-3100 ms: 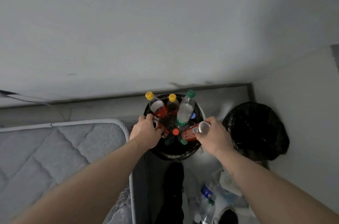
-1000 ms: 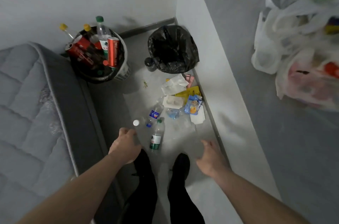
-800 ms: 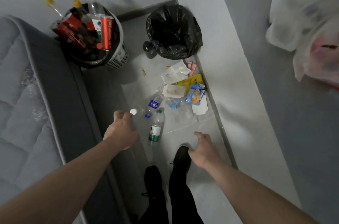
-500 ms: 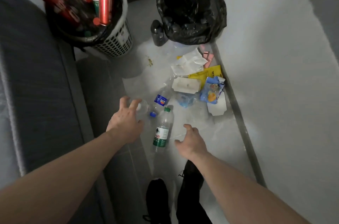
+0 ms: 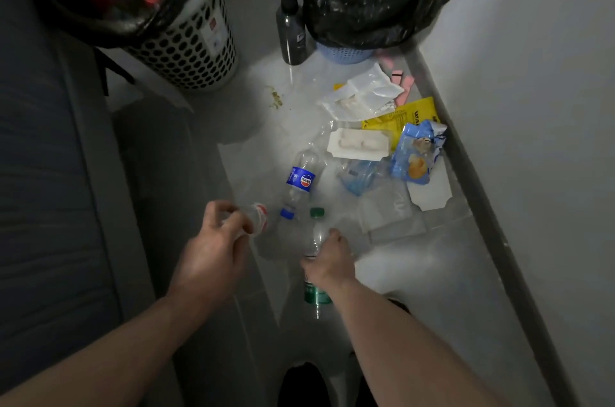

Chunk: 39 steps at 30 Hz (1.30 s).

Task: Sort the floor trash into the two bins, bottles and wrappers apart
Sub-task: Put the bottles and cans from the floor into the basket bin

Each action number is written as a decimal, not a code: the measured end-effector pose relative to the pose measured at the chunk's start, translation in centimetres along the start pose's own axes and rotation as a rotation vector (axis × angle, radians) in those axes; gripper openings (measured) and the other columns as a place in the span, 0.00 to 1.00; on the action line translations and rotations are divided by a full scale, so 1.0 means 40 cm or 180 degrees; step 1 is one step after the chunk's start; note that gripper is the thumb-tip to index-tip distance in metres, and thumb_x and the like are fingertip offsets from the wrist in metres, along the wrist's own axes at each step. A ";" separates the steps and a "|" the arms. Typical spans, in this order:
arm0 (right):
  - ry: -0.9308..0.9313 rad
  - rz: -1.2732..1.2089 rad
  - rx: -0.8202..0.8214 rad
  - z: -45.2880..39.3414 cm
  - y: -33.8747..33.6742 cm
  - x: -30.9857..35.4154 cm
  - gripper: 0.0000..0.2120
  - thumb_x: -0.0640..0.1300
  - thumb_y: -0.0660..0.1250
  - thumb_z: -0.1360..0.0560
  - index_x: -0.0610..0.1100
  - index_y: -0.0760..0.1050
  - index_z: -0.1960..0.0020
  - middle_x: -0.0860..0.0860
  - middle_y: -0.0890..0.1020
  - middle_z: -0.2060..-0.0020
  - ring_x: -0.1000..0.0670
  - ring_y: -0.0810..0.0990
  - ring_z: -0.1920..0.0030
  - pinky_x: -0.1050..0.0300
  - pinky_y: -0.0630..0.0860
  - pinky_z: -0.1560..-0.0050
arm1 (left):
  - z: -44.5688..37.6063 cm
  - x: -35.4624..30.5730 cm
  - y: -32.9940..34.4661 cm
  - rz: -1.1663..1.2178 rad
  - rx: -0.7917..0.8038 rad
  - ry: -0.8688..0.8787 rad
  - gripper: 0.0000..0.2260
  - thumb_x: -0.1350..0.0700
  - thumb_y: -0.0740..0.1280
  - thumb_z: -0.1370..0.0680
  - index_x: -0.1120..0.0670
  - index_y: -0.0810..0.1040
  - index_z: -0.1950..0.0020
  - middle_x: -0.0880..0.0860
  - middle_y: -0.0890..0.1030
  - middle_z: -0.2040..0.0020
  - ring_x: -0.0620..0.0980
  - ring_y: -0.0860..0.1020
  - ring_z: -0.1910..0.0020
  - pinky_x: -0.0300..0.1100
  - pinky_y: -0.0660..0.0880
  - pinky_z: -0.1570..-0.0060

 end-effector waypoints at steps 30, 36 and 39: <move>-0.0571 -0.0332 -0.0665 1.503 -1.104 0.043 0.30 0.53 0.75 0.37 0.55 0.63 0.41 0.59 0.73 0.44 0.51 0.76 0.44 0.54 0.75 0.46 | 0.858 -0.899 -0.825 0.0762 0.0236 -0.0758 0.11 0.55 0.65 0.25 0.47 0.77 0.43 0.48 0.78 0.43 0.53 0.79 0.47 0.45 0.75 0.49; -0.1032 0.0045 -0.0626 1.601 -1.181 0.100 0.32 0.56 0.73 0.36 0.57 0.61 0.37 0.57 0.73 0.44 0.52 0.75 0.44 0.58 0.71 0.48 | 0.943 -0.955 -0.871 0.0791 0.0092 -0.0755 0.10 0.54 0.64 0.23 0.48 0.78 0.42 0.49 0.76 0.43 0.54 0.78 0.48 0.44 0.73 0.50; -0.1153 0.0315 -0.0625 1.623 -1.184 0.146 0.27 0.58 0.71 0.34 0.57 0.62 0.40 0.56 0.75 0.43 0.50 0.75 0.43 0.55 0.73 0.45 | 0.950 -0.955 -0.902 0.0916 0.0016 -0.0710 0.11 0.54 0.64 0.23 0.48 0.79 0.42 0.48 0.77 0.44 0.53 0.79 0.47 0.43 0.72 0.49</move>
Point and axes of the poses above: each hand's wrist, its own z-axis away from the middle knuckle, its own y-axis out of the palm, x = y × z, the point moved 10 cm from there along -z, towards the middle knuckle
